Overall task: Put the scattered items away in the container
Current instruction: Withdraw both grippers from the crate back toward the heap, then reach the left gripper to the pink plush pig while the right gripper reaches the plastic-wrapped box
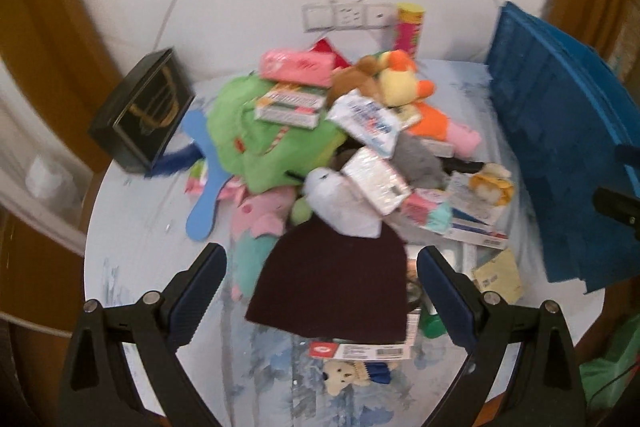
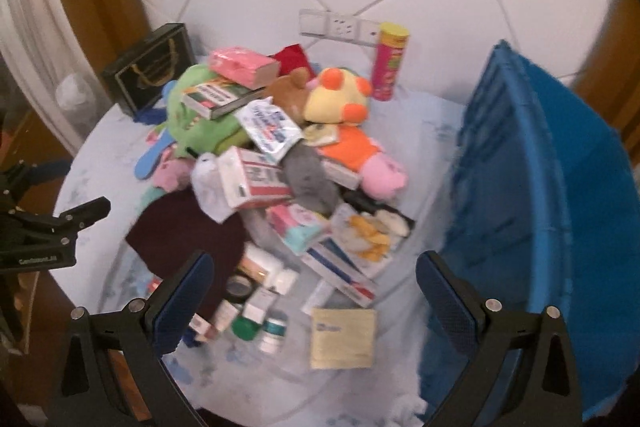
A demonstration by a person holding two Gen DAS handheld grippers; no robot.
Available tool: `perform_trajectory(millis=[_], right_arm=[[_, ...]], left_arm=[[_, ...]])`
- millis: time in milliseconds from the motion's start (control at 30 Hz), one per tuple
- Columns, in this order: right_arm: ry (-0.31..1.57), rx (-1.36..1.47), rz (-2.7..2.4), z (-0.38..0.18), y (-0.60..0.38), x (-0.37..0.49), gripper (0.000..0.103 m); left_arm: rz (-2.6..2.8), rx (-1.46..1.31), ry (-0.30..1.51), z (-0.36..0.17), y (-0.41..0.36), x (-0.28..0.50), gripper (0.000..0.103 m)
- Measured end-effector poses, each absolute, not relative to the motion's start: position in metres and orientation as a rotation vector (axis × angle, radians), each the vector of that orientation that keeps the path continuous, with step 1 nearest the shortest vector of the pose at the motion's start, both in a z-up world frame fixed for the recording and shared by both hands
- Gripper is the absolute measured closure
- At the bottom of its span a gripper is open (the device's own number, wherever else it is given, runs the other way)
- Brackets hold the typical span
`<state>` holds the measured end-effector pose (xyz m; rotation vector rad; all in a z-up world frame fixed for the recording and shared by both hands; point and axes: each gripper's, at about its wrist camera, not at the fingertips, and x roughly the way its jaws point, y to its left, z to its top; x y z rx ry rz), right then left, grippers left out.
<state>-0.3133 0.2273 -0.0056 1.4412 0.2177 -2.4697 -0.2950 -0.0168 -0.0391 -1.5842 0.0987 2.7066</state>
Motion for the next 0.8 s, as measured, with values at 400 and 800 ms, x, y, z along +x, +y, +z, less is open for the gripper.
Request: perform_trajectory(millis=[400,800], right_arm=[[0.196,1.556,-2.280,-0.099,0.203,-0.358,0.000],[0.127,1.589,-2.389,-0.126,0.162,-0.371,0.000]], left_arm=[[2.734,-1.782,-0.003,-0.112,-0.077,-0.297,0.006],[2.698,-1.815,-0.021,-0.154,-0.142,-0.331,0.006]])
